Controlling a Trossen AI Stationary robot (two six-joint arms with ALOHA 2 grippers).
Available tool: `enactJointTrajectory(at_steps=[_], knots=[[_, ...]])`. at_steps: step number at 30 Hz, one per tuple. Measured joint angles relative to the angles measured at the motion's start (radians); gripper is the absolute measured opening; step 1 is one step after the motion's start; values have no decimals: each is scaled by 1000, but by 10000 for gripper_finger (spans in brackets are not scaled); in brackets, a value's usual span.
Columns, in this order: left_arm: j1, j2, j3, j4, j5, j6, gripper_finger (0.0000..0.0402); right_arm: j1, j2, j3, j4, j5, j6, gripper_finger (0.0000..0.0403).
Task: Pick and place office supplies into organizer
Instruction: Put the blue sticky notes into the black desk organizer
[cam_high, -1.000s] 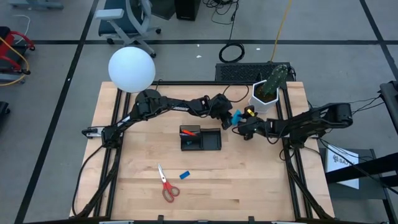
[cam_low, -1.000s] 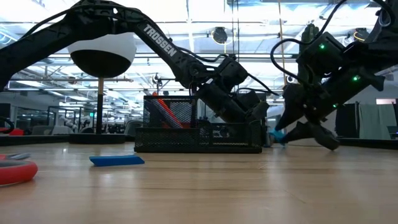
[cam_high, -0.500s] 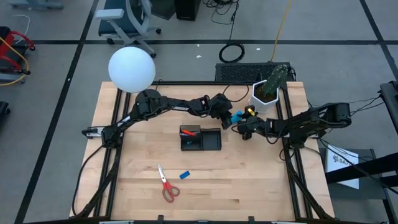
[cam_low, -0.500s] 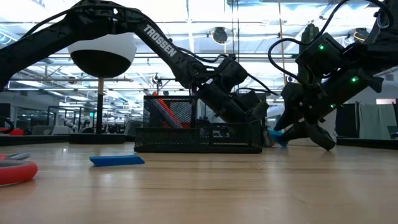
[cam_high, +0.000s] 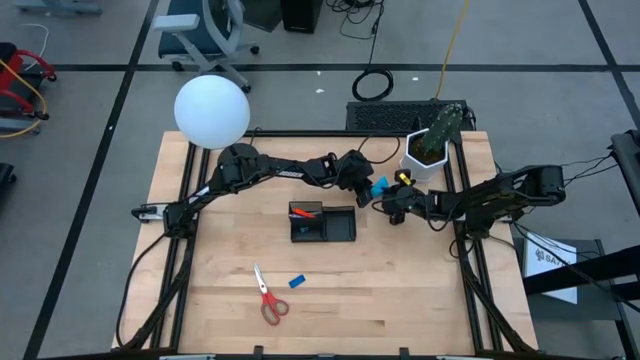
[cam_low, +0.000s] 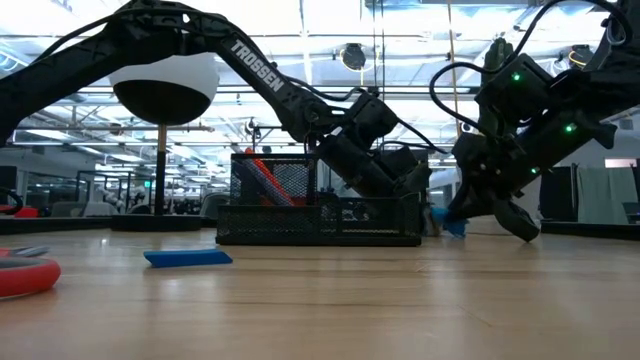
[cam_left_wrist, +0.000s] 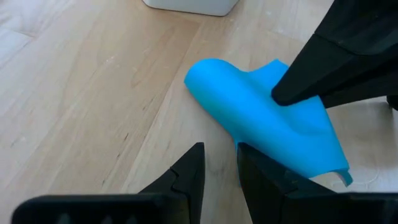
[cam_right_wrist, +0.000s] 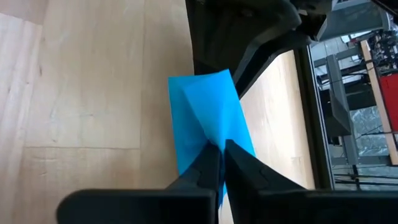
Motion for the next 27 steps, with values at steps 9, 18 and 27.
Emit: enactJointTrajectory(at_steps=[9, 18, 27], knots=[[5, 0, 0, -12, 14, 39, 104, -10, 0, 0, -1, -41, 38, 1], [9, -18, -1, -42, -15, 58, 104, -8, 0, 0, -8, -26, 39, 1], [10, -115, -2, -197, -226, 149, 104, -8, -80, -3, -97, -25, 67, 0]])
